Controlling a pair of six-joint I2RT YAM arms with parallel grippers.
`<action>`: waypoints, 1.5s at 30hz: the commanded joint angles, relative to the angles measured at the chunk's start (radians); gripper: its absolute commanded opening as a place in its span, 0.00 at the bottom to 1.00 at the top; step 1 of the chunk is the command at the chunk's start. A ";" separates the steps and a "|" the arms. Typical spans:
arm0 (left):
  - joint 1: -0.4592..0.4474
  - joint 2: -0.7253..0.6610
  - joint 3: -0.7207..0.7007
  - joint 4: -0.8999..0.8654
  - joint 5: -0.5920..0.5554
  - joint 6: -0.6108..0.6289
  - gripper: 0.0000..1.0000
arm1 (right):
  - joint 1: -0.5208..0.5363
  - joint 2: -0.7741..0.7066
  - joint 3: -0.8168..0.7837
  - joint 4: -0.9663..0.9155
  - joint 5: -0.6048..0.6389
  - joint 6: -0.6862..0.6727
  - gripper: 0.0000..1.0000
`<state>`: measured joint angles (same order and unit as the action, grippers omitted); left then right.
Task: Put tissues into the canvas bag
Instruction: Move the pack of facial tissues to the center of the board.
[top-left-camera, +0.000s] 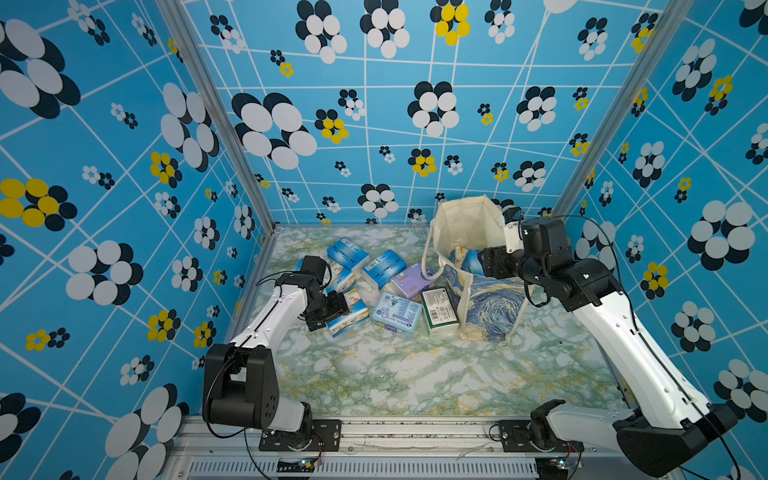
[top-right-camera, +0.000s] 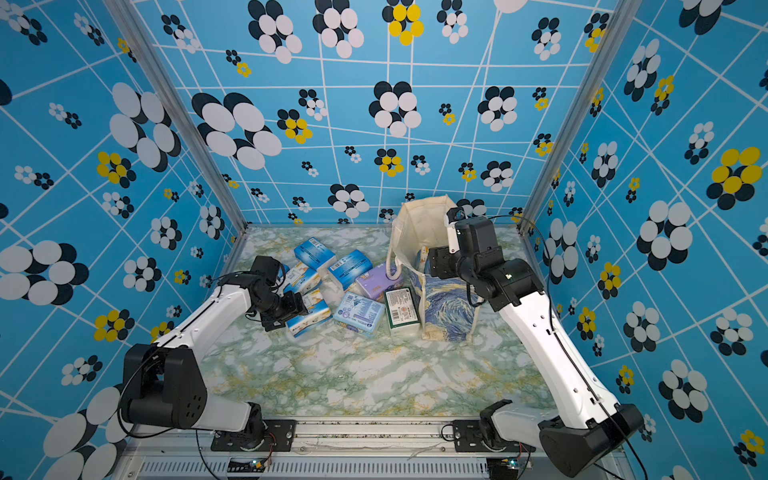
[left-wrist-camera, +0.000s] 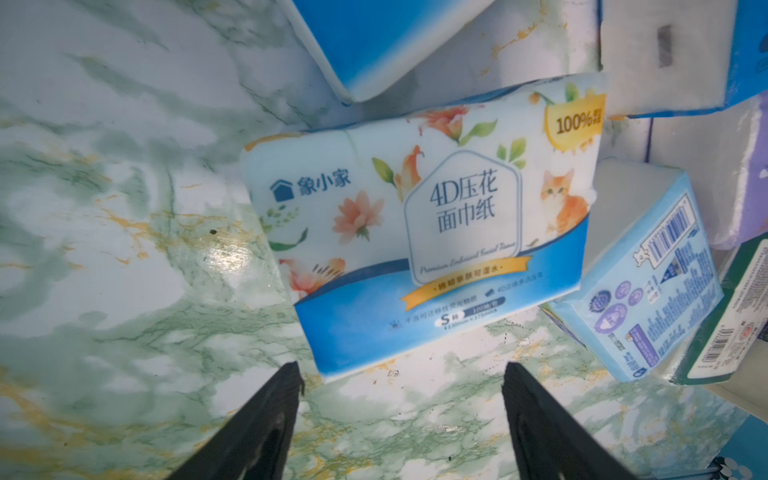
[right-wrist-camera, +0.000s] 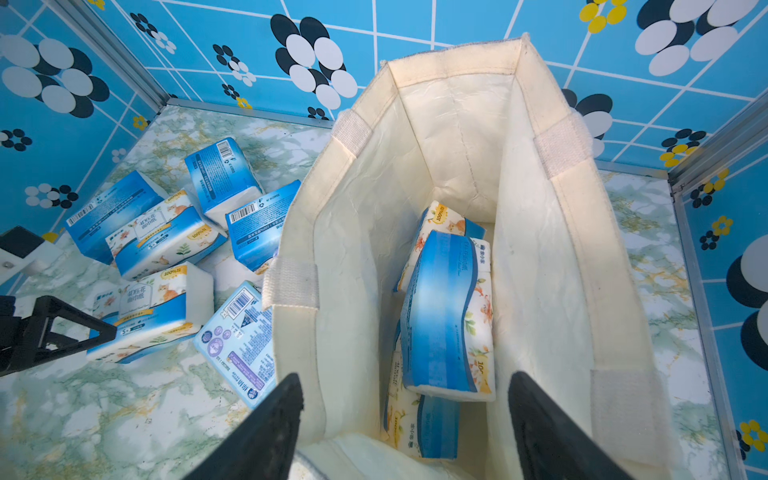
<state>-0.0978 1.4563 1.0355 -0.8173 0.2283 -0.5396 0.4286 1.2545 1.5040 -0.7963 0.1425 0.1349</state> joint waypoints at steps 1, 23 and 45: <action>0.009 -0.021 -0.042 0.070 0.016 -0.037 0.80 | -0.002 -0.015 -0.011 0.024 -0.015 -0.017 0.80; -0.228 0.039 -0.016 0.328 0.066 -0.171 0.79 | -0.003 -0.016 -0.046 0.066 -0.039 -0.006 0.80; -0.230 0.098 0.276 -0.090 -0.233 0.126 0.94 | -0.002 -0.016 -0.052 0.075 -0.046 0.017 0.80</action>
<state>-0.3290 1.5200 1.2922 -0.8730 0.0025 -0.4625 0.4286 1.2453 1.4479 -0.7441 0.1013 0.1398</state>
